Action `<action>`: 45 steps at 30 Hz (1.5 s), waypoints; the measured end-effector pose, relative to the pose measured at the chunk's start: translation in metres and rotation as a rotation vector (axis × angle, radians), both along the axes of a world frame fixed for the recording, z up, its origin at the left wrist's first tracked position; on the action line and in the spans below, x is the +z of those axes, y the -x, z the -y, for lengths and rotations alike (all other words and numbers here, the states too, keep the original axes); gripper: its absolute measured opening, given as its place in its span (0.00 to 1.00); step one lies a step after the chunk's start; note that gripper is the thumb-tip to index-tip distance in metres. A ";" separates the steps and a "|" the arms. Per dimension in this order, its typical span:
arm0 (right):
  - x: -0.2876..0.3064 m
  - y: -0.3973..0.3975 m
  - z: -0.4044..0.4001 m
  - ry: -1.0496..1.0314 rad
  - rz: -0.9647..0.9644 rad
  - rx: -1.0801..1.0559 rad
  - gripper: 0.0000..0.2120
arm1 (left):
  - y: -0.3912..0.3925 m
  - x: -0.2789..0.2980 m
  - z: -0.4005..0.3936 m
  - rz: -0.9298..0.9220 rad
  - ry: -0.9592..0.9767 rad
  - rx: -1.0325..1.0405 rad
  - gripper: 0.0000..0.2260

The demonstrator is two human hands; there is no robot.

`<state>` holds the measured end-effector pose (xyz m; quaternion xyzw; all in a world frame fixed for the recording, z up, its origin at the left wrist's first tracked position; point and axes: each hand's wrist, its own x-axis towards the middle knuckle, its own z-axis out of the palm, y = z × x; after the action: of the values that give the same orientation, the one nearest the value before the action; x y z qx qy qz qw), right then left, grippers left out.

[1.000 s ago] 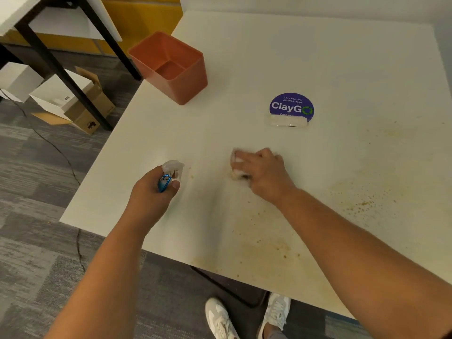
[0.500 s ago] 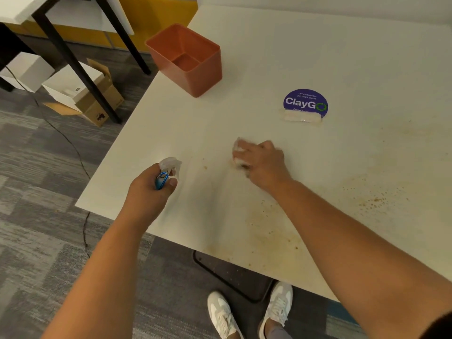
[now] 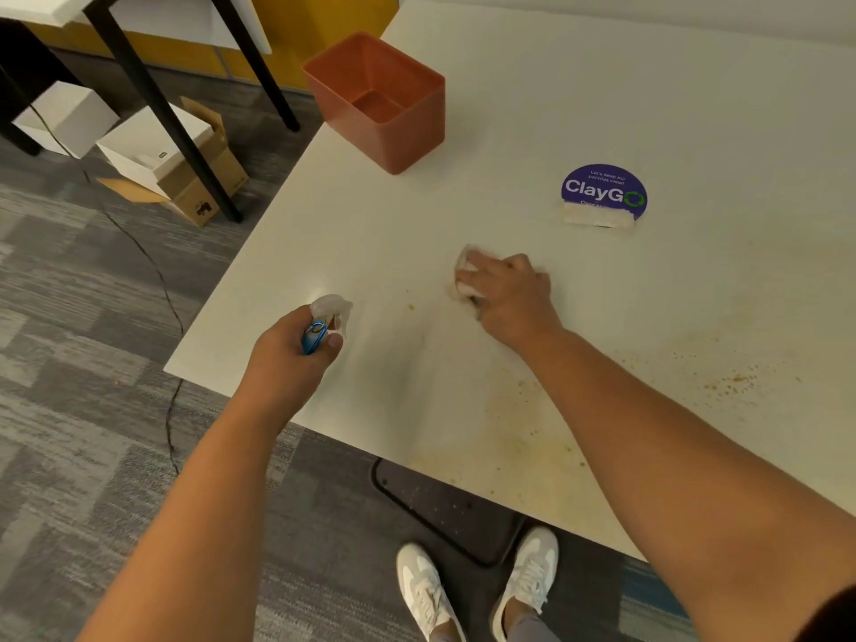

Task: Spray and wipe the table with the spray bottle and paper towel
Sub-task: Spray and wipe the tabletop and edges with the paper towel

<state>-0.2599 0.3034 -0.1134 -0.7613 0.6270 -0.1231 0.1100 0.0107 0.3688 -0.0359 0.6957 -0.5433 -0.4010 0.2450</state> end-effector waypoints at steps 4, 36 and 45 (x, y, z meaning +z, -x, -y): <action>-0.012 -0.021 -0.039 -0.001 0.171 0.315 0.19 | -0.002 0.002 -0.002 -0.027 0.002 -0.003 0.15; 0.008 -0.040 -0.036 -0.088 0.224 0.636 0.13 | -0.035 0.008 -0.032 -0.121 -0.005 0.010 0.20; 0.021 -0.020 -0.030 -0.114 0.393 0.395 0.17 | -0.024 0.021 -0.038 -0.098 0.016 -0.094 0.22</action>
<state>-0.2399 0.3334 -0.0924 -0.8228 0.4390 -0.2093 0.2940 0.0352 0.4066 -0.0147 0.6471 -0.5658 -0.4412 0.2577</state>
